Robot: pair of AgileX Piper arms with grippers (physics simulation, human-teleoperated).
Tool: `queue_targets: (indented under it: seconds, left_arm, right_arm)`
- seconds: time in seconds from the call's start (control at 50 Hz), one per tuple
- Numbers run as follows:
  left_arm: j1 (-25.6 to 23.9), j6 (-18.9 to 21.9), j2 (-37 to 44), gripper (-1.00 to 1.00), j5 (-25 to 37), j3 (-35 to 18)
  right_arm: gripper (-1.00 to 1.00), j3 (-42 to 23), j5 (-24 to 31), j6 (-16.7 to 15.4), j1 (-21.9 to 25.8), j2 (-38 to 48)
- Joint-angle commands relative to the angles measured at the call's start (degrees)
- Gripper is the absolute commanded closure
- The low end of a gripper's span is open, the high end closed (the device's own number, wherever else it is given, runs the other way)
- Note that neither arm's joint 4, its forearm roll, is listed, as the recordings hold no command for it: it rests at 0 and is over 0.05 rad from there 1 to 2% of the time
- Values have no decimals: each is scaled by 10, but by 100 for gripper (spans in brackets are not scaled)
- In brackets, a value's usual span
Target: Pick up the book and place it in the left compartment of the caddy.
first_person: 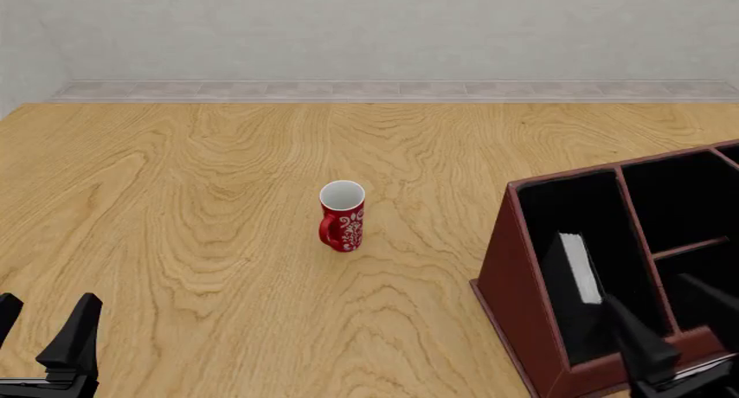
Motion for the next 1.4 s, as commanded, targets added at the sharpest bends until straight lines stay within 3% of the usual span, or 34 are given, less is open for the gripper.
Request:
queue_targets:
  seconds: [0.02, 0.6, 1.4]
  left_arm:
    - [0, 0, 0, -100, 0, 0]
    - [0, 0, 0, -100, 0, 0]
    - [0, 0, 0, -100, 0, 0]
  right_arm:
    - [-100, -20, 20, -6, 1, -11]
    - [-100, -74, 95, -20, 3, -60]
    - [-100, -137, 114, -38, 15, -52]
